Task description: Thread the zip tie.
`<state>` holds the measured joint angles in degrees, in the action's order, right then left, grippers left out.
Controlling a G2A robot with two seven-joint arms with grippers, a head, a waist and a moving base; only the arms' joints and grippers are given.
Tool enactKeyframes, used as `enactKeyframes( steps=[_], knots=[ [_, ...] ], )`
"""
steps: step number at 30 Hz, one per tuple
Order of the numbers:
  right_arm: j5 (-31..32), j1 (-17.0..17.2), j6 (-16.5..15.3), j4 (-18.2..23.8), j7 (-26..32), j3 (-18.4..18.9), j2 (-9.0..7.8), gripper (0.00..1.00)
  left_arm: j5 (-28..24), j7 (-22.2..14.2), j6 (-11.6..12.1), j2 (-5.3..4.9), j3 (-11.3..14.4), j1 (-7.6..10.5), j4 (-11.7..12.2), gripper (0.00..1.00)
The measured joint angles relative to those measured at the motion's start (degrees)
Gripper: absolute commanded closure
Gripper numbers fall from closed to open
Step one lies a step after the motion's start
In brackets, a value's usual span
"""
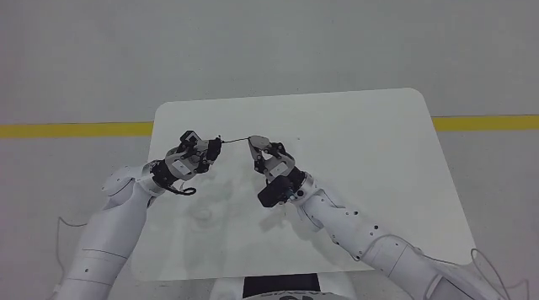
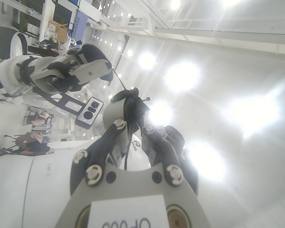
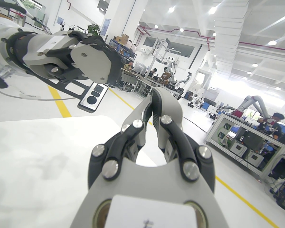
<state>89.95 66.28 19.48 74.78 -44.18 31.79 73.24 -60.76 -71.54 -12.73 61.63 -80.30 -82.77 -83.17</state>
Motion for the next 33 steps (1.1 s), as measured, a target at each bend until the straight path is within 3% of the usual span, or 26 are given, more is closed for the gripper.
enactKeyframes(
  steps=[33],
  knots=[
    [0.0,2.2,0.0,-0.5,-0.7,2.2,0.06,1.00,0.0,0.0,0.0,0.00,0.0,0.00,0.0,1.00]
  ],
)
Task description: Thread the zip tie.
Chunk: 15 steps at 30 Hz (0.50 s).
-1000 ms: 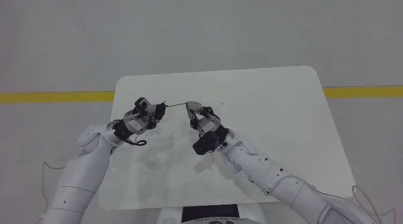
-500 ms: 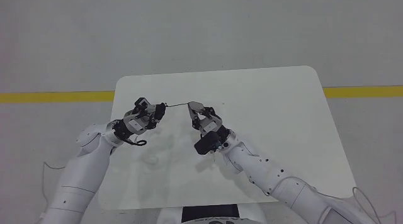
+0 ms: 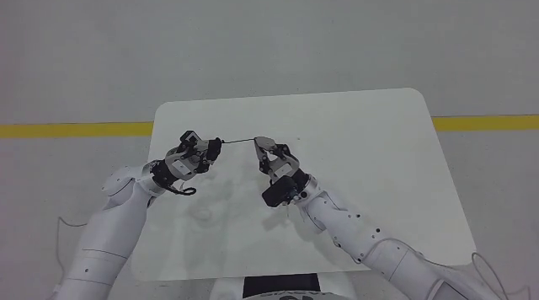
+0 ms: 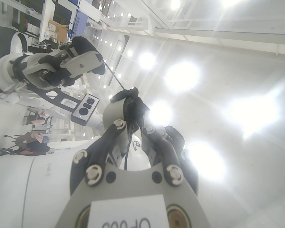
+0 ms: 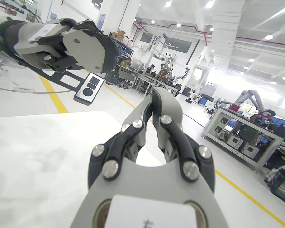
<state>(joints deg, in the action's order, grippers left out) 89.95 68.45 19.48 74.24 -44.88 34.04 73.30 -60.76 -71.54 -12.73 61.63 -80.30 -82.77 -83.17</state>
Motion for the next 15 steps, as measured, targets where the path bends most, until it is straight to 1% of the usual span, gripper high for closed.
enactKeyframes(
  steps=[15],
  knots=[
    [0.0,1.5,0.0,0.4,-0.7,2.0,0.21,1.00,0.0,0.0,0.0,0.00,0.0,0.00,0.0,1.00]
  ],
)
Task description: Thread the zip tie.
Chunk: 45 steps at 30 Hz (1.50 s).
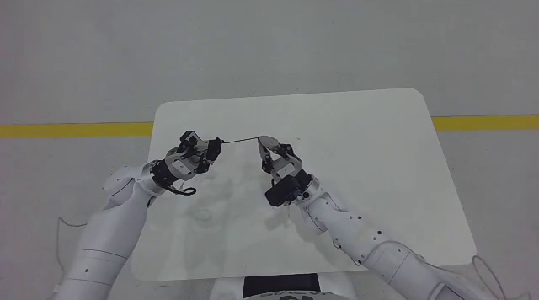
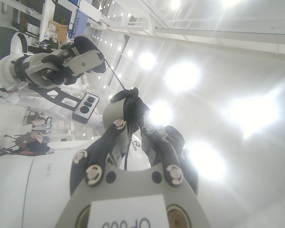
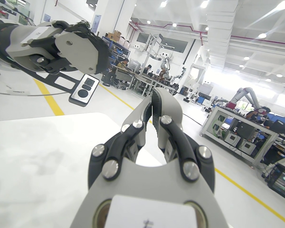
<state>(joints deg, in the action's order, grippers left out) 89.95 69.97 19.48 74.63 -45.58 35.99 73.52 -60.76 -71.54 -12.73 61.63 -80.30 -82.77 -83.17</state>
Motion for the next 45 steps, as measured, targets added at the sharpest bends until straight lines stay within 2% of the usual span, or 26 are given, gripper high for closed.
enactKeyframes(
  steps=[12,16,17,18,19,20,21,28,31,33,37,41,42,45],
  knots=[
    [0.0,1.7,-0.1,0.6,-0.6,2.1,-0.18,1.00,0.0,0.0,0.0,0.00,0.0,0.00,0.0,1.00],
    [-0.1,3.4,-2.0,2.4,-1.2,4.4,-0.76,1.00,0.0,0.0,0.0,0.00,0.0,0.00,0.0,1.00],
    [-0.2,3.9,-3.4,3.2,-1.3,5.1,-0.99,0.74,0.0,0.0,0.0,0.00,0.0,0.00,0.0,1.00],
    [-0.8,4.3,-5.3,4.0,-1.5,5.5,-1.17,0.10,0.0,0.0,0.0,0.00,0.0,0.00,0.0,1.00],
    [-1.8,4.7,-7.3,4.8,-1.9,5.9,-1.31,0.00,0.0,0.0,0.0,0.00,0.0,0.00,0.0,1.00],
    [-2.8,4.9,-9.4,5.3,-2.2,6.2,-1.40,0.00,0.0,0.0,0.0,0.00,0.0,0.00,0.0,1.00],
    [-2.9,4.9,-9.8,5.3,-2.2,6.3,-1.41,0.00,0.0,0.0,0.0,0.00,0.0,0.00,0.0,1.00],
    [-2.5,4.9,-8.9,5.2,-2.2,6.2,-1.39,0.00,0.0,0.0,0.0,0.00,0.0,0.00,0.0,1.00],
    [-3.9,5.3,-10.0,6.2,-2.0,6.8,-1.36,0.00,0.6,0.9,0.6,0.01,0.2,-0.04,-0.8,1.00],
    [-7.4,6.1,-13.3,7.9,-2.9,8.0,-1.46,0.00,2.1,1.0,1.8,-0.13,0.2,-0.30,-2.0,1.00],
    [-14.4,7.3,-23.5,9.8,-4.9,10.3,-1.93,0.00,4.0,-0.7,3.9,-0.58,-1.1,-0.92,-3.2,1.00],
    [-21.2,8.7,-32.4,11.6,-3.3,12.5,-2.31,0.00,5.4,-2.2,6.2,-1.03,-2.7,-1.67,-4.9,1.00],
    [-21.5,8.7,-33.2,11.7,-2.9,12.9,-2.38,0.00,5.8,-2.4,6.3,-1.13,-2.9,-1.82,-5.1,1.00],
    [-20.5,8.7,-32.1,11.7,-2.7,13.0,-2.40,0.00,6.1,-2.4,6.2,-1.19,-3.0,-1.94,-5.2,1.00]
  ],
)
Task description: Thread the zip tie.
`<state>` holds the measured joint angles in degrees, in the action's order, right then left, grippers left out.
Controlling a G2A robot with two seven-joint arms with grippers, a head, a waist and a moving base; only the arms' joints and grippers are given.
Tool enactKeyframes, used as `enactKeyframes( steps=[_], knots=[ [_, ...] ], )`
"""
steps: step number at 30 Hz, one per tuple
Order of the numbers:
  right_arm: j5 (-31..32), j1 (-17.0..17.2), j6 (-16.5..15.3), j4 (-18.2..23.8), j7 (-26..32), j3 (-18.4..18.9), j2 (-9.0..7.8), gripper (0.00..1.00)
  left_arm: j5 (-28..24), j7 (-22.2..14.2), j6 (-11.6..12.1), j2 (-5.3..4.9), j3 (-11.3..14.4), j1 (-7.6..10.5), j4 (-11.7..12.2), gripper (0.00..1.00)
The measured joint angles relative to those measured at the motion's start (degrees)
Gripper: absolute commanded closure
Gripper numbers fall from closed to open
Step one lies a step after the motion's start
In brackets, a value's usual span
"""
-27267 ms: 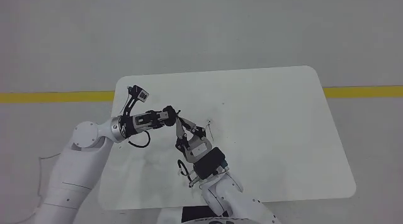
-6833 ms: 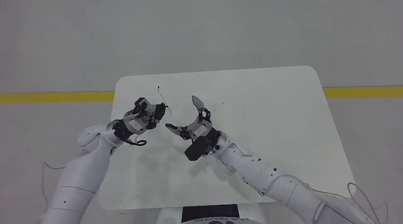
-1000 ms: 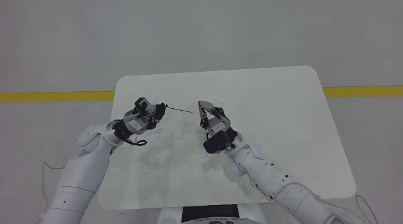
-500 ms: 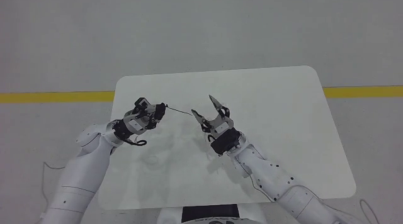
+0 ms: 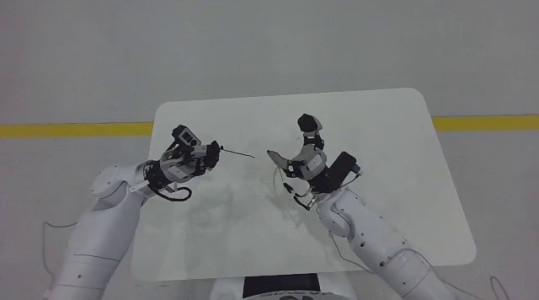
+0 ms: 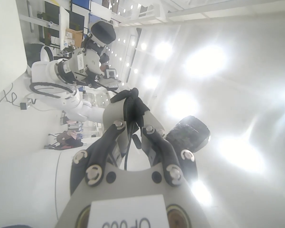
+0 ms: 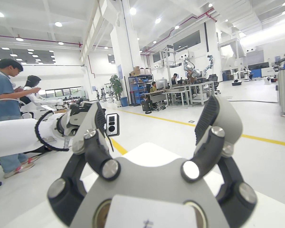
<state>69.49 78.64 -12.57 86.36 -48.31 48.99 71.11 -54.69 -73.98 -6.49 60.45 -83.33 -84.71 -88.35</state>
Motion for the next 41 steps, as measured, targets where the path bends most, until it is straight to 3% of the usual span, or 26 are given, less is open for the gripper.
enactKeyframes(
  steps=[4,6,14,19,41],
  knots=[
    [-0.1,0.0,0.2,0.1,0.1,0.0,0.01,0.00,-0.1,0.1,0.0,0.02,0.1,0.02,-0.1,1.00],
    [-0.8,0.5,0.9,0.8,0.7,0.6,0.07,0.00,-1.1,0.3,-0.1,0.06,0.3,-0.06,-1.4,1.00],
    [-6.2,3.2,0.9,2.3,-1.9,4.9,0.09,0.00,-2.0,-5.3,-0.5,-0.52,-0.6,-1.03,-7.1,1.00],
    [-8.9,4.5,0.0,2.6,-3.2,7.4,0.06,0.00,-2.3,-5.2,-1.8,-0.69,-0.2,-1.47,-9.1,1.00],
    [-8.9,4.5,0.0,2.6,-3.2,7.5,0.05,0.00,-2.4,-5.2,-1.9,-0.69,-0.1,-1.50,-9.2,1.00]
  ],
)
